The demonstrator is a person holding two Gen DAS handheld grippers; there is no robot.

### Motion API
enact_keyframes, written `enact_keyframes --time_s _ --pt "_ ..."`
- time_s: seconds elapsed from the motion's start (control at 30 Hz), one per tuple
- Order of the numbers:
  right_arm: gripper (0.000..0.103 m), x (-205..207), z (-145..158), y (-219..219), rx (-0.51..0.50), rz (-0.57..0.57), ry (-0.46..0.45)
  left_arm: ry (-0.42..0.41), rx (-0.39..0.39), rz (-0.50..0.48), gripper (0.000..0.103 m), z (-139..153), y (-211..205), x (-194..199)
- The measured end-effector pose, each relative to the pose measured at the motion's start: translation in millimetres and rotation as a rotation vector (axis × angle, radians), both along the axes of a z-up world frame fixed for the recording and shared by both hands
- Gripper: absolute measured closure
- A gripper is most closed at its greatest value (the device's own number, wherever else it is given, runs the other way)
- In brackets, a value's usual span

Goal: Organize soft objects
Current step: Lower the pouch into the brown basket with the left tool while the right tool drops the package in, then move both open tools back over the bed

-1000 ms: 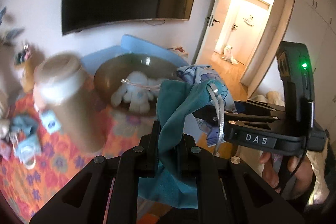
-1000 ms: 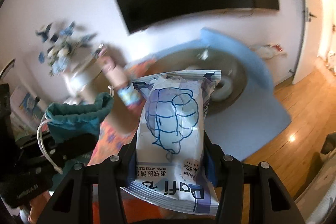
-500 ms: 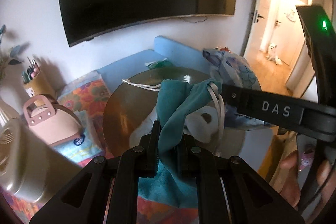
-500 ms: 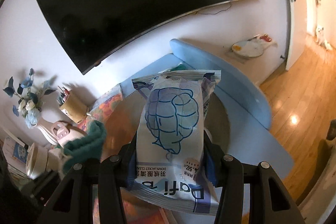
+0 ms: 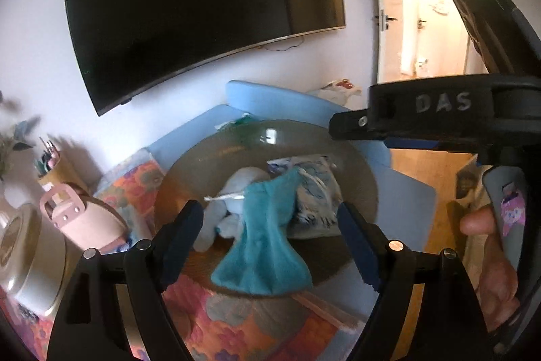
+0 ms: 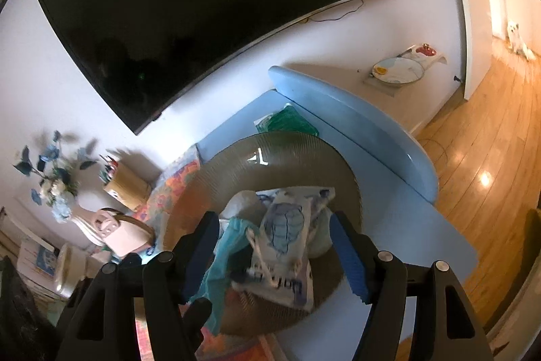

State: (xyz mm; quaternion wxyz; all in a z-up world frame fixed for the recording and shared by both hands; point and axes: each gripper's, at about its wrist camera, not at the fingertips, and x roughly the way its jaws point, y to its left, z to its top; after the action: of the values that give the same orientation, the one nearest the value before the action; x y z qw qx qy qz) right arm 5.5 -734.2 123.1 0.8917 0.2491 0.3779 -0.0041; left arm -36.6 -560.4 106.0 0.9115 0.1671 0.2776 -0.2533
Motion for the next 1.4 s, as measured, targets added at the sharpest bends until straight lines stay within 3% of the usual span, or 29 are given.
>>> enact_keyframes --time_s 0.23,0.43,0.53,0.73,1.0,1.17,1.4 --pt "0.036 -54.3 14.1 6.4 0.022 -0.025 -0.046 0.038 -0.120 -0.112 0.022 9.4 53.5 -53.9" --pt "0.029 -89.7 21.4 47.8 -0.103 0.054 -0.016 0.057 -0.216 -0.128 0.022 22.5 126.7 -97.1" --pt "0.029 -101.5 18.4 75.1 -0.154 0.122 -0.001 0.066 -0.243 -0.060 0.022 25.1 169.2 -104.1" --pt "0.029 -114.0 2.2 158.6 -0.237 0.392 0.036 0.075 -0.247 0.110 0.022 19.6 245.5 -101.2" --pt "0.029 -115.4 3.7 303.1 -0.295 0.741 -0.040 0.066 -0.305 0.414 0.022 15.2 373.1 -79.2" --pt "0.029 -89.6 -17.3 371.7 -0.302 0.832 -0.019 0.085 -0.306 0.606 0.022 5.7 452.7 -56.3" --pt "0.029 -29.5 -53.3 425.9 -0.210 0.829 0.048 0.160 -0.293 0.756 0.022 -38.9 524.7 -17.8"
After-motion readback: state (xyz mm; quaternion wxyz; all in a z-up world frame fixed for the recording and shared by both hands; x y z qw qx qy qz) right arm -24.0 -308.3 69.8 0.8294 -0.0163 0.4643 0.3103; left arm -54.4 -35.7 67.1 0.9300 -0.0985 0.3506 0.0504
